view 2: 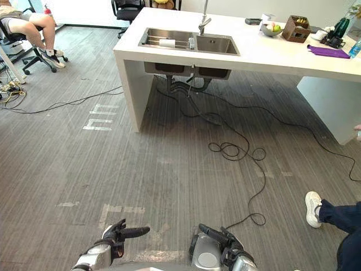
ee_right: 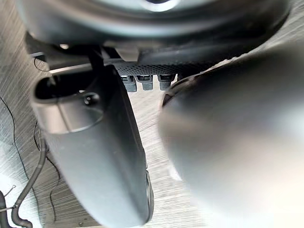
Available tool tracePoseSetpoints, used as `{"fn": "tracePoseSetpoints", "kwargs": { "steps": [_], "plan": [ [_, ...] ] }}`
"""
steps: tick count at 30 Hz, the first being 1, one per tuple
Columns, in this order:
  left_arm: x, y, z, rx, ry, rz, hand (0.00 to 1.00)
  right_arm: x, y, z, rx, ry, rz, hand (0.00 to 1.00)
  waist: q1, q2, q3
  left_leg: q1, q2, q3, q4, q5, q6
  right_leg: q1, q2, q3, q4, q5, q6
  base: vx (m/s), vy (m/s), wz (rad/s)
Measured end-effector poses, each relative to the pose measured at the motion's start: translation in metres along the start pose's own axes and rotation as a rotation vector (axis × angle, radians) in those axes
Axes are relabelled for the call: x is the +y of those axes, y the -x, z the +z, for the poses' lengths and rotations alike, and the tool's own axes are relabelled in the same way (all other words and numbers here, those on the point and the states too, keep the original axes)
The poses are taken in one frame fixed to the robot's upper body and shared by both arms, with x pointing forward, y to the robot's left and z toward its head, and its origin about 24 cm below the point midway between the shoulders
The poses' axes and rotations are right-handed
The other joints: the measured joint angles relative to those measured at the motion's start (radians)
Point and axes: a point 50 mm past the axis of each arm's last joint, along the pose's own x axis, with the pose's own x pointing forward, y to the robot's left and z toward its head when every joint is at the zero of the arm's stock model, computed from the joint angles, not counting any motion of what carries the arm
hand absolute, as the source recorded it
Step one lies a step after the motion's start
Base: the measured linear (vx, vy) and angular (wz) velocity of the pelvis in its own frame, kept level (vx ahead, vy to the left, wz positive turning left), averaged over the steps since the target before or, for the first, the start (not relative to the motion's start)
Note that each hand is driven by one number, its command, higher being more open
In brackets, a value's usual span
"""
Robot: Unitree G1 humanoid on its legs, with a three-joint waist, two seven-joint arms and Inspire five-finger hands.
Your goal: Walk over to the sink, pick up the cup, carry it to the dishwasher, place the cup inside the dishwasher, then close the dishwasher door
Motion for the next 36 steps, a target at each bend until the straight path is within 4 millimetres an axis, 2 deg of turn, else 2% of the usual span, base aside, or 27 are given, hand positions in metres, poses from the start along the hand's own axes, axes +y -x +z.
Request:
{"fn": "tracePoseSetpoints", "kwargs": {
  "steps": [1, 3, 5, 6, 7, 8, 9, 11, 13, 14, 16, 17, 19, 20, 21, 22, 24, 25, 26, 28, 29, 30, 31, 33, 34, 35, 36],
  "plan": [
    [-0.008, -0.001, 0.003, 0.004, 0.015, -0.028, 1.00, -0.002, 0.000, 0.005, -0.009, 0.007, -0.009, 1.00, -0.009, 0.028, 0.008, 0.006, 0.037, -0.020, 0.015, -0.009, -0.014, 0.003, 0.016, -0.023, 0.044, 0.027, -0.004, 0.25, -0.371, 0.38],
    [-0.016, -0.001, 0.007, -0.005, 0.030, -0.064, 1.00, -0.006, 0.001, 0.010, -0.023, 0.012, -0.016, 1.00, -0.005, 0.068, 0.008, 0.010, 0.087, -0.027, 0.015, -0.030, -0.019, -0.022, 0.057, -0.016, 0.120, 0.007, -0.035, 0.22, -0.326, 0.21],
    [-0.016, -0.001, -0.002, 0.018, 0.036, -0.074, 1.00, -0.008, 0.001, 0.012, -0.036, -0.036, -0.015, 1.00, 0.001, 0.089, -0.004, 0.021, 0.129, -0.033, 0.015, -0.062, -0.029, -0.082, 0.091, -0.009, 0.264, -0.055, -0.129, 0.20, -0.289, -0.05],
    [-0.015, 0.000, -0.007, 0.034, 0.039, -0.071, 1.00, -0.010, 0.002, 0.011, -0.035, -0.045, -0.019, 1.00, 0.000, 0.100, -0.009, 0.023, 0.138, -0.037, 0.014, -0.072, -0.016, -0.093, 0.099, -0.012, 0.292, -0.076, -0.149, 0.34, -0.297, -0.16],
    [-0.015, 0.002, -0.026, 0.094, 0.053, -0.062, 1.00, -0.020, 0.006, 0.002, -0.015, -0.057, -0.037, 1.00, -0.004, 0.133, -0.045, 0.032, 0.160, -0.056, -0.003, -0.094, 0.108, -0.107, 0.139, -0.020, 0.317, -0.131, -0.170, 0.34, -0.207, -0.20],
    [-0.014, 0.003, -0.030, 0.104, 0.060, -0.062, 1.00, -0.021, 0.006, 0.000, -0.010, -0.069, -0.036, 1.00, 0.002, 0.140, -0.054, 0.025, 0.163, -0.055, 0.038, -0.082, 0.144, -0.107, 0.147, -0.019, 0.311, -0.146, -0.181, 0.34, -0.137, -0.28],
    [-0.015, 0.003, -0.033, 0.108, 0.067, -0.066, 1.00, -0.023, 0.006, 0.001, -0.009, -0.064, -0.040, 1.00, 0.002, 0.142, -0.053, -0.006, 0.170, -0.037, 0.133, -0.050, 0.126, -0.103, 0.152, -0.015, 0.309, -0.153, -0.186, 0.29, -0.119, -0.12],
    [-0.022, 0.004, -0.035, 0.105, 0.080, -0.092, 1.00, -0.038, 0.011, -0.005, 0.029, -0.037, -0.073, 1.00, -0.018, 0.165, -0.052, -0.122, 0.269, -0.007, 0.427, 0.132, 0.110, 0.007, 0.175, -0.046, 0.224, -0.170, -0.196, 0.40, -0.182, 0.27],
    [-0.028, 0.003, -0.027, 0.073, 0.114, -0.112, 1.00, -0.046, 0.014, -0.010, 0.056, -0.038, -0.096, 1.00, -0.016, 0.177, -0.052, -0.222, 0.296, -0.030, 0.632, 0.092, 0.094, 0.088, 0.193, -0.061, 0.154, -0.170, -0.199, 0.33, -0.081, 0.35],
    [-0.031, 0.003, -0.023, 0.054, 0.160, -0.129, 1.00, -0.052, 0.015, -0.014, 0.071, -0.049, -0.114, 1.00, -0.009, 0.176, -0.053, -0.280, 0.275, -0.028, 0.701, 0.050, 0.086, 0.148, 0.198, -0.068, 0.108, -0.171, -0.199, 0.26, -0.032, 0.16],
    [-0.037, 0.004, -0.018, 0.031, 0.173, -0.151, 1.00, -0.054, 0.015, -0.015, 0.065, -0.112, -0.115, 1.00, 0.002, 0.179, -0.053, -0.352, 0.228, -0.001, 0.640, 0.023, 0.095, 0.218, 0.207, -0.068, 0.050, -0.174, -0.195, 0.34, -0.026, 0.01],
    [-0.040, 0.004, -0.017, 0.024, 0.176, -0.160, 1.00, -0.051, 0.014, -0.011, 0.047, -0.132, -0.103, 1.00, 0.002, 0.179, -0.053, -0.400, 0.190, 0.010, 0.514, 0.023, 0.095, 0.241, 0.205, -0.065, 0.031, -0.176, -0.192, 0.35, 0.004, -0.19],
    [-0.044, 0.004, -0.013, 0.003, 0.189, -0.169, 1.00, -0.042, 0.010, -0.004, 0.015, -0.156, -0.073, 1.00, 0.004, 0.180, -0.053, -0.431, 0.134, 0.032, 0.203, 0.060, 0.049, 0.246, 0.196, -0.044, 0.026, -0.186, -0.183, 0.27, 0.044, -0.37],
    [-0.047, 0.005, -0.013, -0.004, 0.213, -0.165, 1.00, -0.039, 0.009, -0.001, -0.003, -0.169, -0.063, 1.00, 0.005, 0.178, -0.051, -0.440, 0.105, 0.035, 0.011, 0.115, 0.025, 0.254, 0.186, -0.020, 0.027, -0.192, -0.166, 0.31, 0.114, -0.49],
    [-0.050, 0.005, -0.012, -0.012, 0.228, -0.159, 1.00, -0.036, 0.008, 0.000, -0.014, -0.185, -0.052, 1.00, 0.004, 0.182, -0.043, -0.445, 0.094, 0.034, -0.110, 0.159, -0.011, 0.276, 0.179, -0.005, 0.029, -0.199, -0.144, 0.35, 0.142, -0.42],
    [-0.052, 0.005, -0.010, -0.020, 0.225, -0.159, 1.00, -0.036, 0.008, 0.000, -0.018, -0.196, -0.048, 1.00, 0.001, 0.186, -0.037, -0.447, 0.095, 0.038, -0.129, 0.163, -0.017, 0.292, 0.178, -0.003, 0.029, -0.207, -0.130, 0.38, 0.182, -0.24],
    [-0.057, 0.005, -0.010, -0.021, 0.213, -0.164, 1.00, -0.047, 0.013, -0.004, -0.024, -0.227, -0.065, 1.00, -0.001, 0.198, -0.025, -0.427, 0.097, 0.078, -0.122, 0.192, 0.015, 0.352, 0.165, 0.009, 0.059, -0.274, -0.071, 0.40, 0.252, -0.09],
    [-0.056, 0.005, -0.010, -0.024, 0.213, -0.158, 1.00, -0.048, 0.013, -0.006, -0.022, -0.240, -0.066, 1.00, 0.001, 0.195, -0.023, -0.420, 0.096, 0.077, -0.108, 0.239, 0.035, 0.366, 0.155, 0.011, 0.075, -0.296, -0.059, 0.40, 0.296, -0.08],
    [-0.052, 0.005, -0.008, -0.037, 0.215, -0.143, 1.00, -0.048, 0.014, -0.009, -0.012, -0.242, -0.057, 1.00, 0.006, 0.168, -0.026, -0.427, 0.079, 0.079, -0.049, 0.252, 0.047, 0.380, 0.120, 0.019, 0.084, -0.329, -0.052, 0.31, 0.239, -0.10],
    [-0.047, 0.004, -0.001, -0.062, 0.224, -0.122, 1.00, -0.047, 0.014, -0.011, -0.004, -0.232, -0.044, 1.00, 0.014, 0.154, -0.029, -0.480, 0.072, 0.075, 0.077, 0.235, 0.072, 0.379, 0.093, 0.045, 0.084, -0.360, -0.055, 0.40, 0.314, -0.14],
    [-0.045, 0.003, 0.001, -0.066, 0.235, -0.114, 1.00, -0.048, 0.014, -0.013, 0.003, -0.234, -0.049, 1.00, 0.015, 0.140, -0.036, -0.515, 0.068, 0.081, 0.161, 0.205, 0.119, 0.379, 0.066, 0.055, 0.091, -0.388, -0.049, 0.46, 0.357, -0.10],
    [-0.044, 0.003, 0.000, -0.062, 0.239, -0.110, 1.00, -0.050, 0.015, -0.015, 0.011, -0.237, -0.055, 1.00, 0.017, 0.134, -0.048, -0.521, 0.055, 0.085, 0.184, 0.193, 0.139, 0.381, 0.045, 0.057, 0.095, -0.399, -0.051, 0.45, 0.269, -0.08],
    [-0.042, 0.003, -0.005, -0.042, 0.238, -0.100, 1.00, -0.055, 0.017, -0.025, 0.044, -0.247, -0.078, 1.00, 0.023, 0.115, -0.090, -0.519, 0.014, 0.106, 0.196, 0.146, 0.192, 0.382, -0.001, 0.051, 0.138, -0.412, -0.044, 0.60, 0.275, 0.09],
    [-0.040, 0.002, -0.005, -0.031, 0.228, -0.089, 1.00, -0.057, 0.017, -0.019, 0.015, -0.272, -0.082, 1.00, 0.017, 0.095, -0.102, -0.508, -0.032, 0.108, 0.214, 0.101, 0.205, 0.276, -0.081, 0.043, 0.398, -0.377, -0.003, 0.51, 0.211, 0.19],
    [-0.036, 0.002, -0.009, -0.020, 0.221, -0.074, 1.00, -0.055, 0.015, -0.016, 0.007, -0.265, -0.077, 1.00, 0.020, 0.080, -0.109, -0.478, -0.055, 0.111, 0.209, 0.080, 0.214, 0.215, -0.129, 0.057, 0.564, -0.313, 0.011, 0.53, 0.195, 0.12],
    [-0.032, 0.003, -0.015, -0.006, 0.220, -0.046, 1.00, -0.052, 0.013, -0.012, 0.003, -0.242, -0.076, 1.00, 0.022, 0.069, -0.109, -0.418, -0.074, 0.106, 0.174, 0.062, 0.213, 0.133, -0.159, 0.085, 0.755, -0.260, 0.016, 0.51, 0.151, 0.10],
    [-0.030, 0.003, -0.017, -0.001, 0.223, -0.033, 1.00, -0.051, 0.012, -0.010, -0.003, -0.238, -0.076, 1.00, 0.022, 0.069, -0.107, -0.385, -0.079, 0.103, 0.149, 0.061, 0.210, 0.111, -0.160, 0.078, 0.808, -0.276, 0.004, 0.33, 0.066, 0.04]
  ]
}}
